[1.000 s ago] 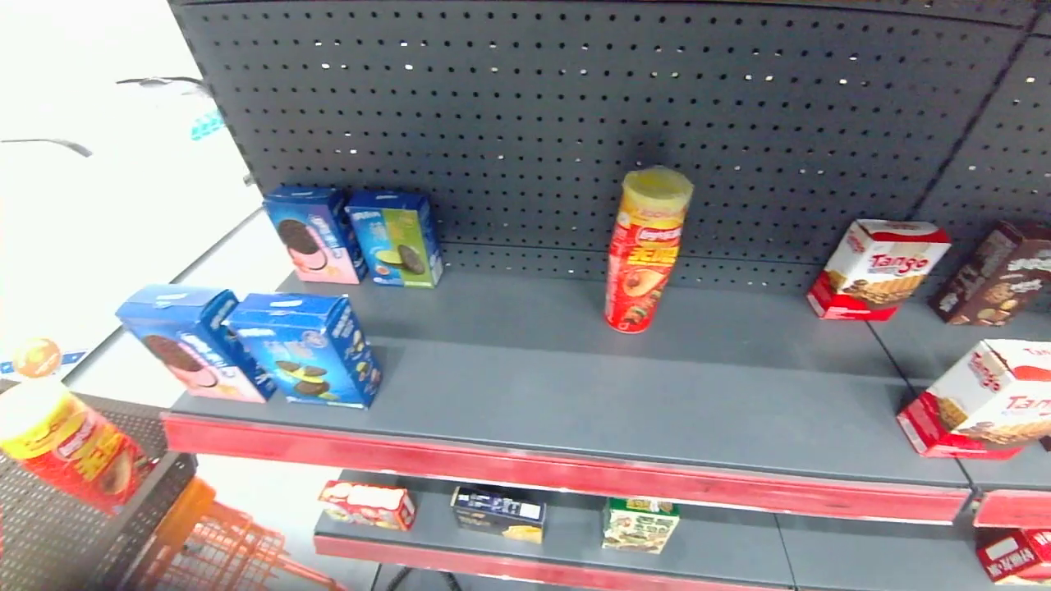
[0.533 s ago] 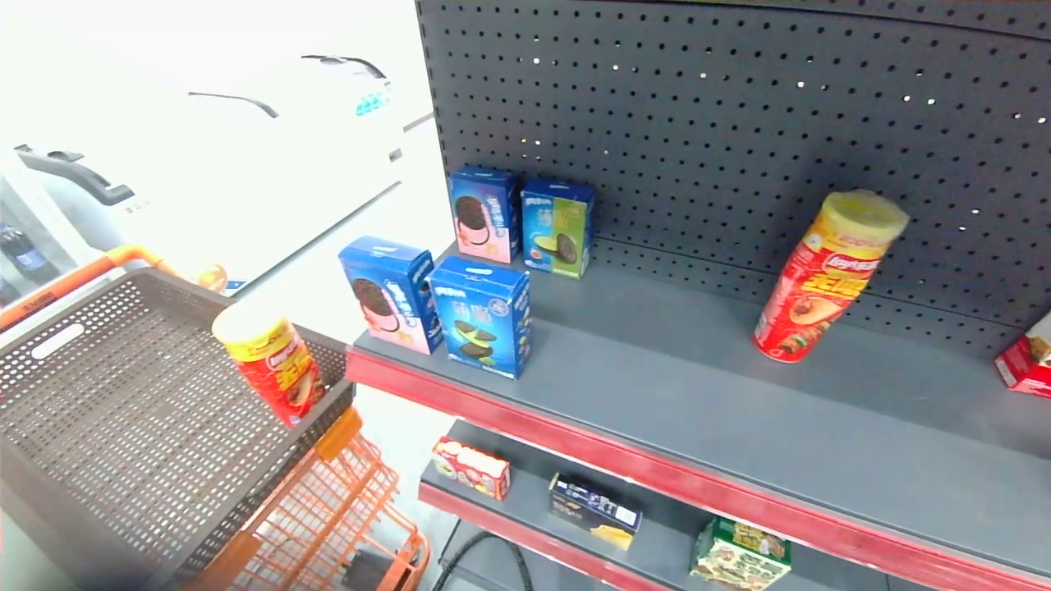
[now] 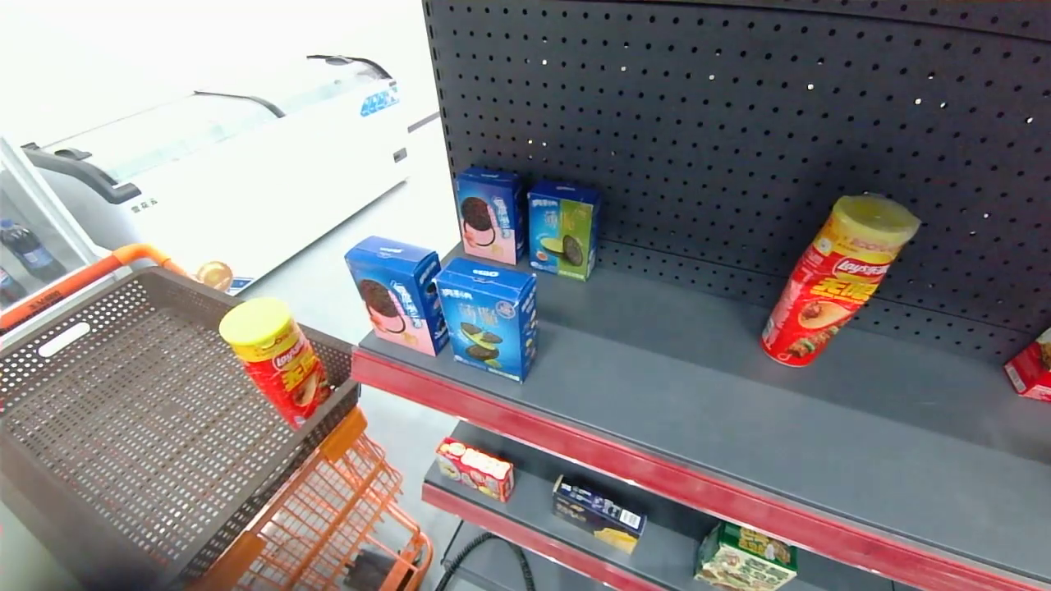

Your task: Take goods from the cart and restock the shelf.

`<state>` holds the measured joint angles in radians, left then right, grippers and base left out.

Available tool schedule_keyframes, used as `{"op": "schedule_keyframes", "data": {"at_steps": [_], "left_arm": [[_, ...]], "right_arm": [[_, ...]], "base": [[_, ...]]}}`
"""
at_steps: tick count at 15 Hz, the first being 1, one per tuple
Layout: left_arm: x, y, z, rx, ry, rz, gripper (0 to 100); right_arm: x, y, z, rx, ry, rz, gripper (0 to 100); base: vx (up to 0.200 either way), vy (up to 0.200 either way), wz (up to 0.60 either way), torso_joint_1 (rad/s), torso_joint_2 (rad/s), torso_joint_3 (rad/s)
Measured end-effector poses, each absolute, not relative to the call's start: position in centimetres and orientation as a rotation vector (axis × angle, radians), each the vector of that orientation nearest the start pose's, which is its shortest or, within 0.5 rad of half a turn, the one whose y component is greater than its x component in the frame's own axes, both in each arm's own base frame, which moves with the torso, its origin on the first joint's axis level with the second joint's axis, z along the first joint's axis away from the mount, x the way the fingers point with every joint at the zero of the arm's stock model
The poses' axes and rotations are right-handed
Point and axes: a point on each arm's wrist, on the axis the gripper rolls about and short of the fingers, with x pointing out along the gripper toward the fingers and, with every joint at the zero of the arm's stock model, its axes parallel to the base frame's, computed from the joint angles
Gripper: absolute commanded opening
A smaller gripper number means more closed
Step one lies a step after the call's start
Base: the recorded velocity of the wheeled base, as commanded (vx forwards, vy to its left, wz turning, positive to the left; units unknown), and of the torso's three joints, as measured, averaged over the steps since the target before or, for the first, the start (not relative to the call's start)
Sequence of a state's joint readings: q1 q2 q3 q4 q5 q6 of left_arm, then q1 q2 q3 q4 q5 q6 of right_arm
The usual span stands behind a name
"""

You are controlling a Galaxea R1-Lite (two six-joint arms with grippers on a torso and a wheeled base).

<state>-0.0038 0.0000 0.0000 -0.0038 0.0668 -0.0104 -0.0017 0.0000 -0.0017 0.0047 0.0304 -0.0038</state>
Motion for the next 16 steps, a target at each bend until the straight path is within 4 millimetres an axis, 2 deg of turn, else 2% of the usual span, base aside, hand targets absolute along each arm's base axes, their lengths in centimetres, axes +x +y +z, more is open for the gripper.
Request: {"op": "schedule_keyframes", "data": {"at_steps": [2,5,7,9,12,16], "left_arm": [[-2.4,0.2,8.0,0.006,-0.008,0.068,100],[-2.6,0.2,12.1,0.034,-0.004,0.072,100],[-1.2,0.2,14.4,0.045,0.071,0.069,100],[1.1,0.2,16.2,0.051,0.133,0.062,100],[5.4,0.1,17.6,0.053,0.194,0.062,100],[11.4,0.7,16.8,0.062,0.322,0.108,100]], "right_arm": [[-2.3,0.1,7.5,-0.004,0.003,0.03,100],[-2.3,0.1,7.6,-0.004,0.002,0.028,100],[-2.3,0.1,7.5,-0.004,0.003,0.029,100],[-2.3,0.1,7.5,-0.004,0.003,0.029,100],[-2.3,0.1,7.5,-0.004,0.003,0.029,100],[-2.3,0.1,7.5,-0.004,0.003,0.029,100]], "base": [[0.0,0.0,0.0,0.0,0.0,0.0],[0.0,0.0,0.0,0.0,0.0,0.0],[0.0,0.0,0.0,0.0,0.0,0.0],[0.0,0.0,0.0,0.0,0.0,0.0],[0.0,0.0,0.0,0.0,0.0,0.0],[0.0,0.0,0.0,0.0,0.0,0.0]]}}
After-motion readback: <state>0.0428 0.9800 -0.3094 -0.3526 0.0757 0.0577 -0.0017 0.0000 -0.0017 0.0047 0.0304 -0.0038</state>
